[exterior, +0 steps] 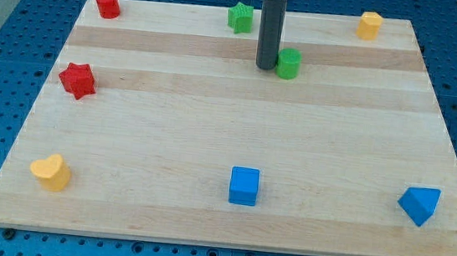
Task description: Push the green circle closer to the green star
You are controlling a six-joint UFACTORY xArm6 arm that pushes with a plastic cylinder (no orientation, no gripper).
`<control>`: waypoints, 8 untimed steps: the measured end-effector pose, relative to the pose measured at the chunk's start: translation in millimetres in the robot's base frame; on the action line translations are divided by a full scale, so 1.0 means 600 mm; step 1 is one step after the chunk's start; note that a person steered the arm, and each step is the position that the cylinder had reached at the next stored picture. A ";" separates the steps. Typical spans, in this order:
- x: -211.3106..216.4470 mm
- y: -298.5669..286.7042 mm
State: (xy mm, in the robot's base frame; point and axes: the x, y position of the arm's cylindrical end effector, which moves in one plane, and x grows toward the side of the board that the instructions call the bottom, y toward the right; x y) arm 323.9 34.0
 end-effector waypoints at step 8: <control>0.039 0.133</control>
State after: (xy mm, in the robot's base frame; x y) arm 347.5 113.9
